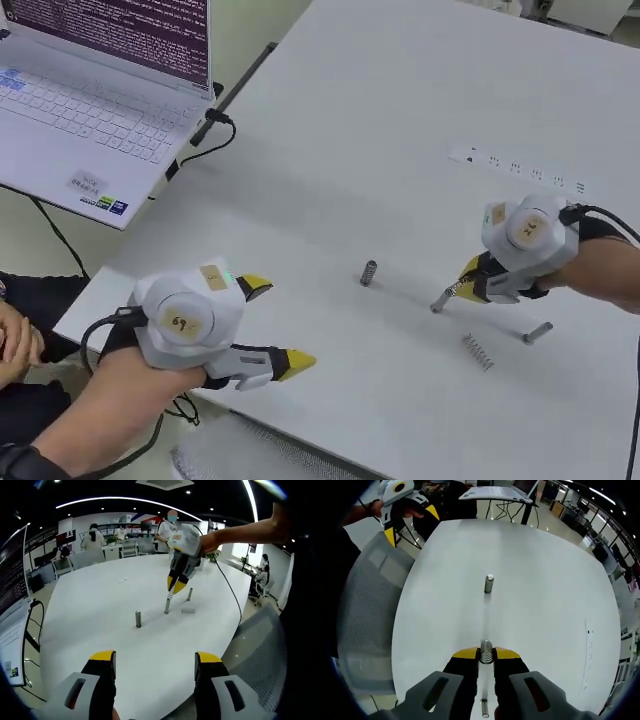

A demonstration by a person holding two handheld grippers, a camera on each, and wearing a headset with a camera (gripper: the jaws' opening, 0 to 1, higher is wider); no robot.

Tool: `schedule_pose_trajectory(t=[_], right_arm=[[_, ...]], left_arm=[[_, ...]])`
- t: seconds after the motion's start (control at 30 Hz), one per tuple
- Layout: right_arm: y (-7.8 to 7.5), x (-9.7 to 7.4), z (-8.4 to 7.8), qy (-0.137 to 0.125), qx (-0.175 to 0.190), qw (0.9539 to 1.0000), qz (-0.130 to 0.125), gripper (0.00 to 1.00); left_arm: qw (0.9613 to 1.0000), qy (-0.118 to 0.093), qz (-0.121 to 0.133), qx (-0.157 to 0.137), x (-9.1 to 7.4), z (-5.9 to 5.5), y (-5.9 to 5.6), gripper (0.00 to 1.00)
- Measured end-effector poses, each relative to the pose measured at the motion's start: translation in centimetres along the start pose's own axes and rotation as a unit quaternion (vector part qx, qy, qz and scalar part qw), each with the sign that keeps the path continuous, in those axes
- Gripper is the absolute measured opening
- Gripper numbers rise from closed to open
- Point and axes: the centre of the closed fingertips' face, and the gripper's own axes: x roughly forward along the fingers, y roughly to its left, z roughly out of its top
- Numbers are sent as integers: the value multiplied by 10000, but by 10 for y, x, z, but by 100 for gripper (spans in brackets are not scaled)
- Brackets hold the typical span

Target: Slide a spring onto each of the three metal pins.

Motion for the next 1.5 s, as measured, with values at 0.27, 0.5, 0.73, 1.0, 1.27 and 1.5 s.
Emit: schedule_pose_trajectory(t=[0.27, 0.5, 0.73, 1.0, 1.27, 1.5], right_arm=[[0, 4, -2, 85, -67, 9999, 30, 9], [-1, 8, -2, 135, -103, 9998, 54, 9], [0, 12, -2, 183, -126, 9997, 95, 9], [-2, 18, -3, 225, -135, 9996, 143, 9], [0, 22, -3, 270, -178, 9993, 188, 9], [0, 28, -4, 318, -191, 9991, 228, 9]], left_arm=[[10000, -28, -4, -38, 0, 1, 1, 59], [10000, -20, -19, -46, 0, -1, -1, 60], [10000, -41, -39, -35, 1, 2, -3, 61], [10000, -66, -50, -41, 3, 5, -3, 61], [9999, -91, -68, -52, 6, 8, -4, 61], [9999, -108, -82, -66, 8, 10, -4, 61]])
